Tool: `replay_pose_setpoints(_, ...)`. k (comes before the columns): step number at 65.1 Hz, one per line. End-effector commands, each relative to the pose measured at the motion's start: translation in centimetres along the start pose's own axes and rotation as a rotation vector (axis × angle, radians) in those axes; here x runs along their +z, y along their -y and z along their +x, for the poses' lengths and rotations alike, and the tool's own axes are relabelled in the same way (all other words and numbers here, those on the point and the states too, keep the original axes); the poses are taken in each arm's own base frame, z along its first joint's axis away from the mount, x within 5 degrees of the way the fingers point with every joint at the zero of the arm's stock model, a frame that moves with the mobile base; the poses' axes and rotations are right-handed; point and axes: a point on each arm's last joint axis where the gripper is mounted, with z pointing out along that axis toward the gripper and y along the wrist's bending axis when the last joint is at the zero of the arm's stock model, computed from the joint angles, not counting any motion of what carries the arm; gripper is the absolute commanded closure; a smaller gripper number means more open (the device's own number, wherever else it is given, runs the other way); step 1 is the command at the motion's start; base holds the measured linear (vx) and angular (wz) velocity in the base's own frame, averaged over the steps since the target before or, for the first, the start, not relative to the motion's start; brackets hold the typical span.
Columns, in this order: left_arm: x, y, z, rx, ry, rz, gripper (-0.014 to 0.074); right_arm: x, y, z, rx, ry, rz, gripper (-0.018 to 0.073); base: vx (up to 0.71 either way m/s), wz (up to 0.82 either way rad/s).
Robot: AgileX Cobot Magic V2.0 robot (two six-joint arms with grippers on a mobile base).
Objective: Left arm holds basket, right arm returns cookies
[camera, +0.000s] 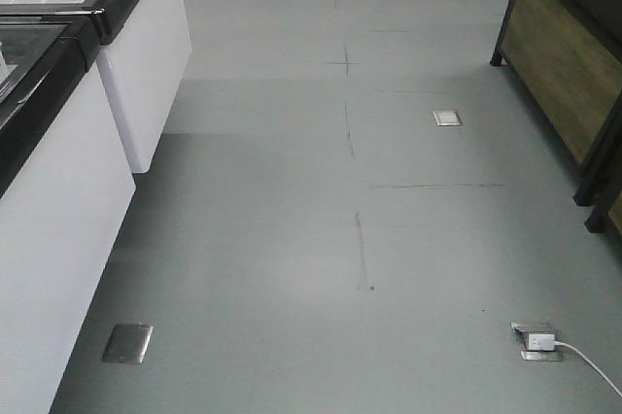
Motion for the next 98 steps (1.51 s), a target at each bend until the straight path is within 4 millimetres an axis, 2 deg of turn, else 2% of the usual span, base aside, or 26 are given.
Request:
replay_pose_setpoints(1,-0.4,-0.1,-1.7,0.0,0.119,-0.005,0.0602,0.0,0.0,-0.1,-0.012,0.066,-0.002,0.0565,0.0,0.0)
replay_pose_setpoints(28,-0.4,-0.1,-1.8,0.0,0.127,-0.005,0.0602,0.0,0.0,-0.1,-0.012,0.066,-0.002,0.0565,0.0,0.0)
replay_pose_setpoints(52,-0.8,-0.1,-3.6,0.0,0.331,-0.012,0.0602,0.0,0.0,-0.1,-0.012,0.066,-0.002,0.0565,0.0,0.0)
replay_pose_setpoints(61,-1.6,-0.2,-5.3,0.0,0.529,-0.02,0.0602,0.0,0.0,-0.1,-0.012,0.066,-0.002,0.0565,0.0,0.0)
replay_pose_setpoints(69,-2.8,-0.3,-6.9,0.0,0.757,-0.028,0.0601,0.0,0.0,-0.1,-0.012,0.066,-0.002,0.0565,0.0,0.0)
replay_pose_setpoints(78,-4.3,-0.3,-8.7,0.0,0.939,-0.034,0.0601,0.0,0.0,-0.1,-0.012,0.066,-0.002,0.0565,0.0,0.0)
replay_pose_setpoints(87,-5.6,-0.4,-10.7,0.0,1.044,-0.038,0.0601,0.0,0.0,-0.1,-0.012,0.066,-0.002,0.0565,0.0,0.0)
replay_pose_setpoints(98,-7.9,-0.5,-14.2,0.0,1.139,-0.042,0.0601,0.0,0.0,-0.1,-0.012,0.066,-0.002,0.0565,0.0,0.0)
